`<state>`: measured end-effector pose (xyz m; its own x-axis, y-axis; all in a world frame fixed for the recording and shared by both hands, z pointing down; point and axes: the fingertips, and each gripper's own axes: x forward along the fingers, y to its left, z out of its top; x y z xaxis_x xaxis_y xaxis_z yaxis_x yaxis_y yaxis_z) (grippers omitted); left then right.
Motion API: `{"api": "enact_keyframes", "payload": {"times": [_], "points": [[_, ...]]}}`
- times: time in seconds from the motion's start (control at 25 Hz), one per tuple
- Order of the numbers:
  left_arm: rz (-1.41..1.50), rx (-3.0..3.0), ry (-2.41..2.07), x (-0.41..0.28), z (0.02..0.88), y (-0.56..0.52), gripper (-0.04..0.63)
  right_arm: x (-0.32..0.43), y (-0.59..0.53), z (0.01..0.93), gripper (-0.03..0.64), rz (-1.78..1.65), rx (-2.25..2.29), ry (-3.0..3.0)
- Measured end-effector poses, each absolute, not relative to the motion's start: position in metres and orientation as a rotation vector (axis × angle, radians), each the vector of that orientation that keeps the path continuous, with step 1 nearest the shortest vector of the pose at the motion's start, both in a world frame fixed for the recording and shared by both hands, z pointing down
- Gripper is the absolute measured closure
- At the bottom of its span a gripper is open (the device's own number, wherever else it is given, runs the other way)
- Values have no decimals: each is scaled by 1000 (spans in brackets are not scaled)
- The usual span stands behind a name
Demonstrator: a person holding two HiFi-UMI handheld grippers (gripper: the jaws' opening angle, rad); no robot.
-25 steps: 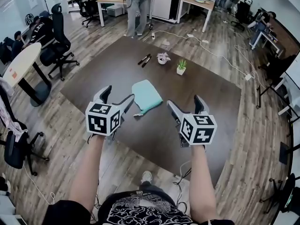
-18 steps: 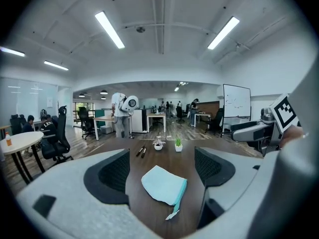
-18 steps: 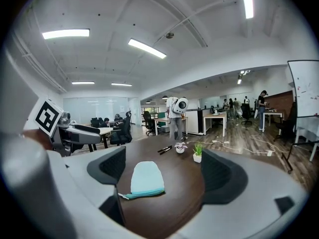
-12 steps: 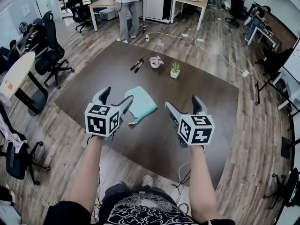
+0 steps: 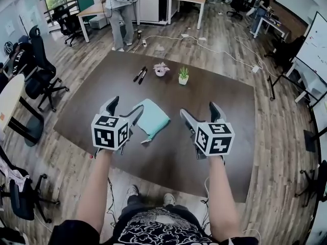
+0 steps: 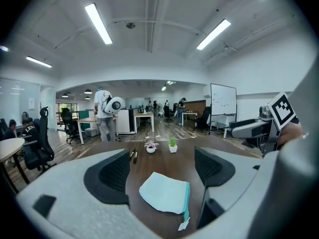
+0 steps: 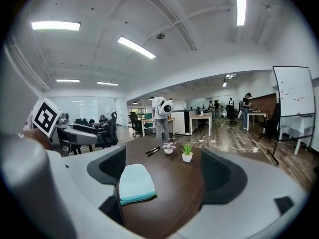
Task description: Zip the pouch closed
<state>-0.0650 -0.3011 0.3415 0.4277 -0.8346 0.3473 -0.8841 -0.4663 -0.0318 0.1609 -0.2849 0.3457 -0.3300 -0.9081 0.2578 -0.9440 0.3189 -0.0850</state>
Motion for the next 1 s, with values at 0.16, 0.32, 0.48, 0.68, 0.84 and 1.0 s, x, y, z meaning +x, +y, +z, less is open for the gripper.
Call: {"api": "enact_keyframes", "payload": {"times": [0.16,0.32,0.48,0.68,0.84,1.0], "points": [[479,2569,-1436,-68,345,-316,222,157,-283,346,161,336,1795,-2348],[476,2629,-1341,-65,348,-327,222,154,-282,347,161,348,1874,-2289],[473,2675,-1256,-65,349,-333,222,146,-279,347,161,360,1942,-2240],[478,2721,-1186,-67,349,-340,222,134,-281,346,161,364,1990,-2200],[489,2749,-1121,-68,355,-341,222,121,-281,350,161,368,2000,-2186],[526,2764,-1062,-68,369,-336,222,109,-277,361,161,391,2002,-2169]]}}
